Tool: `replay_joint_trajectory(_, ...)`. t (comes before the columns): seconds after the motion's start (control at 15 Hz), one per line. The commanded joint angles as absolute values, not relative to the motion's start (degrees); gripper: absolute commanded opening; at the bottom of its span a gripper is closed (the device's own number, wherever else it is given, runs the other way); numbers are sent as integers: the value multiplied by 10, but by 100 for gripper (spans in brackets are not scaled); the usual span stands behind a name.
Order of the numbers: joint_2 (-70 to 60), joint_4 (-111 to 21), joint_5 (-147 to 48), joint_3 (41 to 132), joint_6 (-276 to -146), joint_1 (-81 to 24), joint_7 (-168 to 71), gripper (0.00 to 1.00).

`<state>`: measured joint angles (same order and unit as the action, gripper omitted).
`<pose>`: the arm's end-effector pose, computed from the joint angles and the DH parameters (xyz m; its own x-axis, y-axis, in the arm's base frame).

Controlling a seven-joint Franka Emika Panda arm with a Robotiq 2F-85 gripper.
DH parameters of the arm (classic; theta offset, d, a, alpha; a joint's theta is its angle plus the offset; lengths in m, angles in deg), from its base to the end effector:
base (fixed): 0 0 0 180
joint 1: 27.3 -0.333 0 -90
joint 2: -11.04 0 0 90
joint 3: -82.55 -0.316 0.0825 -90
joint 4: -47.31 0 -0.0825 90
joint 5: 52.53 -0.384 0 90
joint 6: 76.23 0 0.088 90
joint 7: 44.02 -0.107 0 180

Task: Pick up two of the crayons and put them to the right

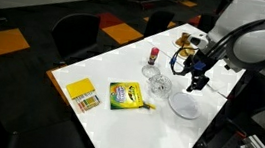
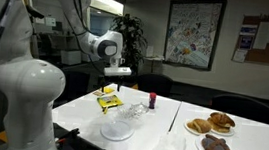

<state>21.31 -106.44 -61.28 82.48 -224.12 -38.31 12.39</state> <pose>0.4082 0.0772 0.2991 0.4925 0.8628 0.1145 0.8679 -0.4966 0.0092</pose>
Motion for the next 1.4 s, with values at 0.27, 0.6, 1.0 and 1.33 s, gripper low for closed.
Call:
replay_joint_trajectory(0.27, 98, -1046, -560, 800, -2334, -368, -22, 100)
replay_joint_trajectory(0.6, 132, -1060, -561, 796, -2318, -367, -9, 100)
replay_joint_trajectory(1.0, 123, -1062, -697, 792, -2361, -378, 40, 100)
replay_joint_trajectory(1.33, 105, -1059, -819, 789, -2393, -376, 104, 100)
